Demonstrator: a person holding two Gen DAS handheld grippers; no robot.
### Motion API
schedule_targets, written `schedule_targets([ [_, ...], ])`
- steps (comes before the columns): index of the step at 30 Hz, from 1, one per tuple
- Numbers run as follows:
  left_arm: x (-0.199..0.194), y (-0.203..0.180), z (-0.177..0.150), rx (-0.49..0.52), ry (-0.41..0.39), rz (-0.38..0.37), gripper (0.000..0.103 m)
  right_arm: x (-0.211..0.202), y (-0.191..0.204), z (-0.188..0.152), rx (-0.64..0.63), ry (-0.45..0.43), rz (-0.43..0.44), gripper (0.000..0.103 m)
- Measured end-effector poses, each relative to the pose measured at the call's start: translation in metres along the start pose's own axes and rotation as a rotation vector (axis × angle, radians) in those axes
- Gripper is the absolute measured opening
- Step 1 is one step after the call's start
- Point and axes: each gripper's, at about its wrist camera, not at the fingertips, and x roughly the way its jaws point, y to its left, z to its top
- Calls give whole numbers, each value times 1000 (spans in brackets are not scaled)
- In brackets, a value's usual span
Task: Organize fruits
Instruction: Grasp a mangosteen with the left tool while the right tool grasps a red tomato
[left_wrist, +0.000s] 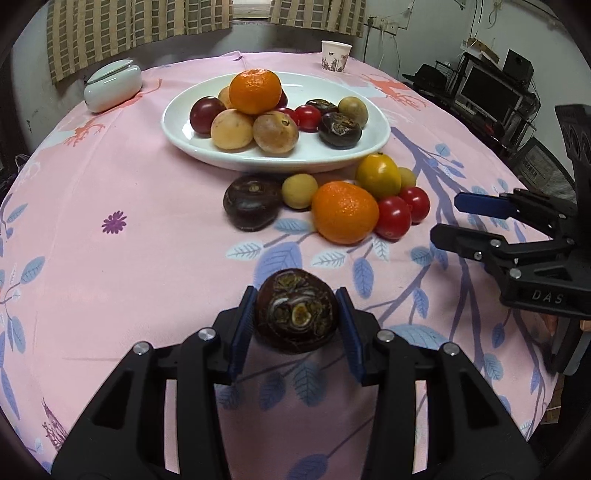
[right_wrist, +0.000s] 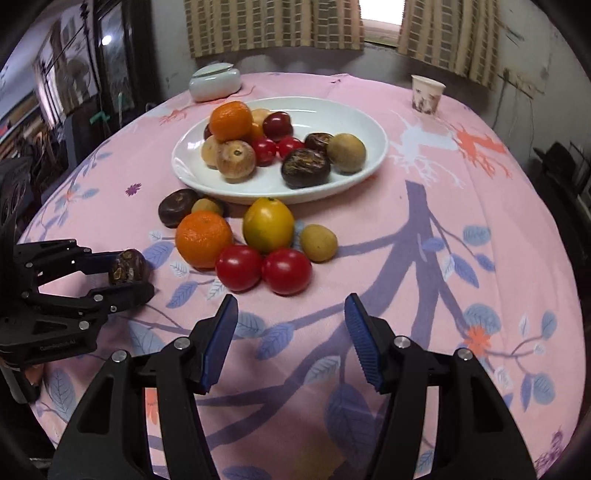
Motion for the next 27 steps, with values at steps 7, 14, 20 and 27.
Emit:
schedule_targets([
  [7,-1,7,1,-36,-6,-46,45,20,0,9,-56,57,-47,43],
  [14,0,3,1,-24,-4,-39,47,33,-4,11,-66,84,-57,42],
  [20,0,4,0,-25,-3,-40,47,41,0,19,-71,80,-29,33],
  [27,-1,5,0,-32,-9,-38,44,31,-6,13,-33,61,-11,31],
])
